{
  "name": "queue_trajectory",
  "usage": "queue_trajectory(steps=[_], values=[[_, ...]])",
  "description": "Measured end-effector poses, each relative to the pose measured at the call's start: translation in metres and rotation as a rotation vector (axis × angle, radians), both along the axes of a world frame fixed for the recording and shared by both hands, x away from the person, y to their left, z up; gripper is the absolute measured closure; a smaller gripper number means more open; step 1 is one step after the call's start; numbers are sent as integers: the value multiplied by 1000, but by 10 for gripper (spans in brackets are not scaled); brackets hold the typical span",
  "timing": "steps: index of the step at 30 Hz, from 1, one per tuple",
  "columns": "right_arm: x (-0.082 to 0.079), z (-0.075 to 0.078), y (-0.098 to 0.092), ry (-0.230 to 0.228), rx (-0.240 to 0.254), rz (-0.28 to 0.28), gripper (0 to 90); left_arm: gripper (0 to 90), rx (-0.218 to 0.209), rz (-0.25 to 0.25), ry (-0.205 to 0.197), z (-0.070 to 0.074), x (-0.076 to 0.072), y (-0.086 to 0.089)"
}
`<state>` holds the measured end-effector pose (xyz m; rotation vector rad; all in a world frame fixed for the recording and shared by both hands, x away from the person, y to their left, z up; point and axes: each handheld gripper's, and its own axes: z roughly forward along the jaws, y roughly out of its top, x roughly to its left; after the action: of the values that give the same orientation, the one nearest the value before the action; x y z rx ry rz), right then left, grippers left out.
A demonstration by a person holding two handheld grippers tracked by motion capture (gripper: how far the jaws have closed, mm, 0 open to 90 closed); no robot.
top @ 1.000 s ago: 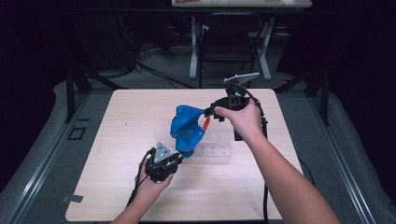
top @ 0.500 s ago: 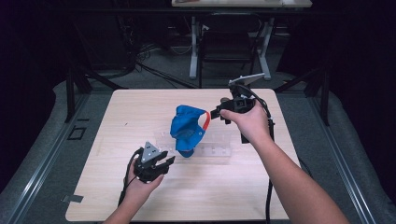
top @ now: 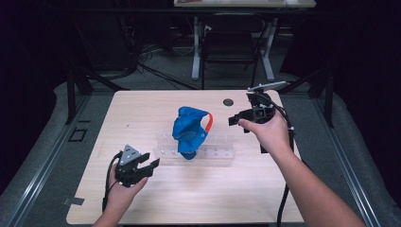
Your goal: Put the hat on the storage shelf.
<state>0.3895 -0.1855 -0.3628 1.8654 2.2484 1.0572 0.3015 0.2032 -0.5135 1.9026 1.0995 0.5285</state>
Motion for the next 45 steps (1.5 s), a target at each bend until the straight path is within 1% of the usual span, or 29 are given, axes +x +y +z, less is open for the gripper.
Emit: queue_trajectory(steps=[1, 3, 7, 8, 9, 10, 15, 16, 20, 21, 22, 23, 24, 26, 27, 28, 29, 31, 32, 33, 34, 35, 37, 38, 39, 41, 43, 44, 45], values=[[0, 0, 0, 0, 0, 0, 570, 524, 0, 0, 0, 0, 0, 0], [-7, -1, -9, -31, -6, -5, 571, 518, -6, 13, 2, -1, -1, 8], [-15, -3, -18, -50, -2, -5, 575, 513, -15, 40, 6, -2, -2, 21], [-19, -4, -23, -61, -22, -9, 577, 510, -22, 46, 5, -2, -3, 23], [-19, -4, -23, -61, -22, -9, 577, 510, -22, 49, 4, -2, -3, 26], [-24, -5, -27, -69, -26, -11, 577, 507, -29, 61, 2, -2, -5, 31], [-33, -11, -35, -75, -30, -7, 576, 506, -51, 76, 14, -5, -9, 40], [-34, -13, -36, -80, -34, -11, 576, 506, -48, 77, 14, -6, -10, 42], [-41, -19, -40, -93, -43, -12, 575, 506, -62, 83, 23, -12, -12, 48], [-44, -21, -41, -100, -52, -10, 575, 505, -63, 87, 23, -13, -12, 49], [-48, -23, -40, -114, -103, -10, 575, 506, -65, 91, 33, -16, -12, 52], [-50, -24, -40, -123, -125, -5, 575, 506, -65, 92, 36, -19, -12, 53], [-50, -24, -40, -123, -125, -5, 575, 506, -65, 92, 36, -19, -12, 53], [-58, -26, -38, -156, -186, 1, 575, 506, -68, 96, 45, -24, -12, 54], [-60, -28, -38, -170, -179, 2, 575, 506, -68, 96, 45, -24, -12, 54], [-62, -30, -38, -165, -164, 5, 575, 506, -68, 96, 48, -25, -12, 54], [-64, -32, -38, -161, -164, 8, 575, 506, -66, 95, 51, -25, -12, 54], [-65, -35, -38, -163, -170, 8, 575, 506, -67, 95, 42, -27, -12, 54], [-70, -42, -39, -177, -195, 8, 575, 506, -66, 94, 42, -27, -12, 55], [-70, -42, -39, -177, -195, 8, 575, 506, -61, 92, 47, -28, -12, 55], [-72, -45, -40, -171, -179, 11, 575, 506, -54, 93, 52, -28, -12, 55], [-75, -50, -40, -164, -177, 10, 575, 506, -61, 94, 46, -30, -12, 55], [-79, -57, -42, -162, -171, 9, 575, 506, -56, 95, 48, -31, -12, 56], [-80, -59, -43, -155, -179, 6, 575, 506, -51, 96, 49, -31, -11, 56], [-82, -63, -44, -160, -177, 1, 575, 506, -52, 96, 49, -31, -11, 57], [-87, -70, -48, -156, -153, -8, 575, 506, -54, 98, 46, -31, -11, 58], [-91, -79, -50, -165, -149, -16, 575, 504, -61, 102, 43, -32, -11, 59], [-94, -83, -51, -169, -153, -20, 575, 504, -62, 103, 50, -32, -11, 60], [-97, -89, -52, -177, -143, -25, 574, 503, -71, 106, 48, -32, -11, 60]])
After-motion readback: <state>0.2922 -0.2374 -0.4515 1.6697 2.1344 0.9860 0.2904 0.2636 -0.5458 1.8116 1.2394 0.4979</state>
